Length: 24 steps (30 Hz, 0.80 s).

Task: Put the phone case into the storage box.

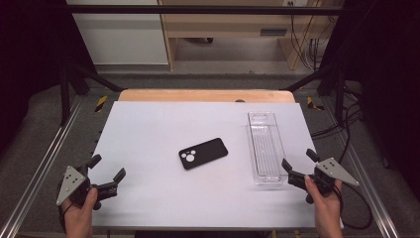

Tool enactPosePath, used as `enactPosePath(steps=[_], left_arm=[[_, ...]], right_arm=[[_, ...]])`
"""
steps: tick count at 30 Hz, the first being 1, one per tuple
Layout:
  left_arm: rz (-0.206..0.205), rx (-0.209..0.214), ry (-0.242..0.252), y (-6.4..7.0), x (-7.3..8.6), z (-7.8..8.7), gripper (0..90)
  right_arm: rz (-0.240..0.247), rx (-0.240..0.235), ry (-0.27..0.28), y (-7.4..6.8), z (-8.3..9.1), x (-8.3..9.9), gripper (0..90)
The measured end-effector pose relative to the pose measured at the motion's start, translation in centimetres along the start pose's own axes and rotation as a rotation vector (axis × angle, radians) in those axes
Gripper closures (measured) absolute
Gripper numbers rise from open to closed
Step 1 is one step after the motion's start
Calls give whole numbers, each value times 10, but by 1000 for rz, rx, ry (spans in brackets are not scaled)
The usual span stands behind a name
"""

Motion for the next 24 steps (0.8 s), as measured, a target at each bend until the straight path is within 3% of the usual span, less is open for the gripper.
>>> enactPosePath(steps=[9,12,15,20,24], left_arm=[[4,29,-54,6,2,-6,25],[16,65,-84,12,3,-12,27],[42,107,-132,24,4,-29,30],[7,175,-226,46,3,-69,40],[6,213,-295,56,7,-98,47]], right_arm=[[-1,8,-13,-1,-1,0,54],[3,11,-7,-2,0,0,54],[-1,17,0,-3,2,-1,54],[6,12,2,-2,2,-2,53],[11,6,2,-2,2,-2,52]])
Point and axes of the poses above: each handheld gripper's, and its own axes: z roughly backward along the jaws, x roughly out of its underside, y roughly to its right, the point moved 3 cm from there along -z, roughly forward along the jaws, and after that the axes turned 15 degrees about x, right-handed, at the moved point
